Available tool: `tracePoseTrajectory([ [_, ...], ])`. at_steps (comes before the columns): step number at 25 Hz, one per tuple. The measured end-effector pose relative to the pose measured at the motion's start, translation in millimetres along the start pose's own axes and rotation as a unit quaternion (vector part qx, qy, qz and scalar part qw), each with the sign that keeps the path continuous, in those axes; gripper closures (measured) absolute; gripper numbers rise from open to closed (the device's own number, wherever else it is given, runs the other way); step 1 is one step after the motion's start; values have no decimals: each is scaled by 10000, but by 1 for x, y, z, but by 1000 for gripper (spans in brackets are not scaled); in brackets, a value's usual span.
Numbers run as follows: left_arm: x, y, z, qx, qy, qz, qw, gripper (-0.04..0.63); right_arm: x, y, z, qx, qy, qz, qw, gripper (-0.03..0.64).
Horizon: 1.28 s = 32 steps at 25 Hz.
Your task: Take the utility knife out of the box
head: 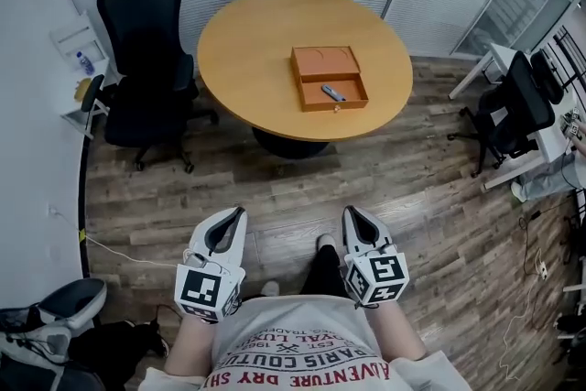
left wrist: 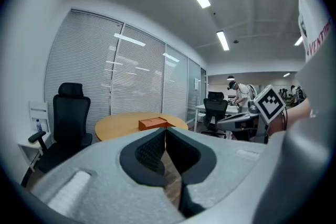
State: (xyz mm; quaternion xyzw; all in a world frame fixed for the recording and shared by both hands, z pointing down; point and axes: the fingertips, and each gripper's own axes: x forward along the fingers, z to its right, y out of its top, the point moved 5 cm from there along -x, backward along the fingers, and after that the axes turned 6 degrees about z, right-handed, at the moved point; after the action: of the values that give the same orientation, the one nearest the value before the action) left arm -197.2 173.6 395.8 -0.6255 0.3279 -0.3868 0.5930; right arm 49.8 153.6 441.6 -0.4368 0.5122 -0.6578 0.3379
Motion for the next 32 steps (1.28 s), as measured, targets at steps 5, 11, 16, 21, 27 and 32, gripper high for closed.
tracePoseTrajectory([
  [5, 51, -2, -4, -28, 336, -40, 9994, 584, 49, 8, 40, 9, 317, -39, 9995, 608],
  [11, 129, 11, 10, -39, 682, -66, 9976, 584, 102, 31, 106, -42, 759, -152, 9970, 607],
  [16, 189, 16, 11, -129, 972, -105, 9951, 584, 143, 46, 155, -148, 1041, -234, 9942, 607],
  [21, 245, 18, 10, -167, 1152, -61, 9932, 584, 178, 56, 197, -179, 1177, -295, 9925, 607],
  [27, 294, 16, 8, -211, 1167, -178, 9928, 584, 213, 62, 232, -168, 1266, -430, 9909, 608],
  [32, 321, 15, -21, -232, 1132, -195, 9931, 584, 251, 63, 233, -119, 1256, -545, 9905, 607],
])
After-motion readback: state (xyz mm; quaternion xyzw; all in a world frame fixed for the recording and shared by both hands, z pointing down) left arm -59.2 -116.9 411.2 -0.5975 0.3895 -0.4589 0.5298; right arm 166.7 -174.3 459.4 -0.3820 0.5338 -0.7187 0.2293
